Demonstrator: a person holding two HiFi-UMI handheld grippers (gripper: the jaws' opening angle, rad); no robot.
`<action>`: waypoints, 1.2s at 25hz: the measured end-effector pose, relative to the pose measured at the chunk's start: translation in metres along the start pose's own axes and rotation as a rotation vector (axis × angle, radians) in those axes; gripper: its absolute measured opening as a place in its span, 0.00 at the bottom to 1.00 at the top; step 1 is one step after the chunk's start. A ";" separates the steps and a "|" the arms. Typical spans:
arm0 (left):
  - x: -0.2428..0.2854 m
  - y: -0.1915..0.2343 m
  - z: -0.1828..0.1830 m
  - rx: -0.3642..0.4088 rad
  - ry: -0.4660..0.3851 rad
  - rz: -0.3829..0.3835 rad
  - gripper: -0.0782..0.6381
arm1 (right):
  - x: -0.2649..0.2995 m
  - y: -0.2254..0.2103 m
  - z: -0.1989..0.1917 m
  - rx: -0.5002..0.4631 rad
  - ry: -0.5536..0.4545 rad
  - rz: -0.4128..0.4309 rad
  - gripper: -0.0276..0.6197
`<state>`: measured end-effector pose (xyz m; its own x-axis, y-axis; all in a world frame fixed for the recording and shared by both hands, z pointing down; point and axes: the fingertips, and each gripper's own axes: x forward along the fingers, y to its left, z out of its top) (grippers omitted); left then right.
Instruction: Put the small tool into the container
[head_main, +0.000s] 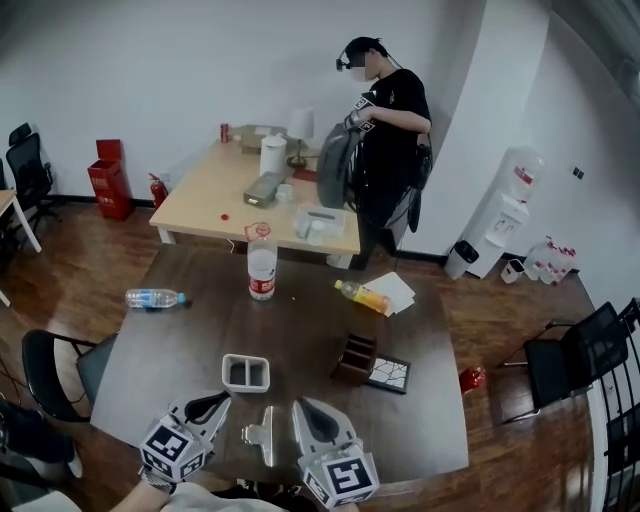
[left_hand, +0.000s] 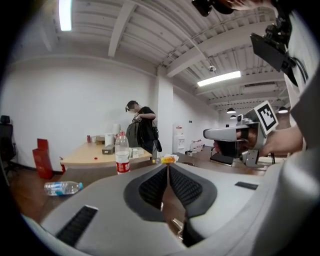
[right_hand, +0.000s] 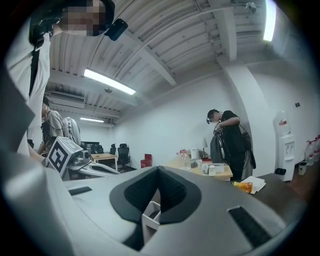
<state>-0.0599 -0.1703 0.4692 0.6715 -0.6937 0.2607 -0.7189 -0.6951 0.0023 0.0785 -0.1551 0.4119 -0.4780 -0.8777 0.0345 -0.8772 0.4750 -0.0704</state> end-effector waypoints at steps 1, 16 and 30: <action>0.003 0.000 -0.009 -0.021 0.034 0.003 0.15 | 0.001 -0.002 -0.006 0.002 0.012 -0.001 0.05; 0.034 -0.013 -0.105 -0.101 0.312 -0.023 0.21 | 0.028 0.016 -0.107 -0.010 0.267 0.084 0.05; 0.038 -0.038 -0.206 -0.340 0.618 -0.187 0.27 | 0.039 0.022 -0.189 0.074 0.442 0.085 0.05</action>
<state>-0.0447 -0.1313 0.6778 0.6368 -0.2662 0.7236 -0.6857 -0.6247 0.3736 0.0325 -0.1666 0.6006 -0.5353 -0.7168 0.4468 -0.8363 0.5239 -0.1615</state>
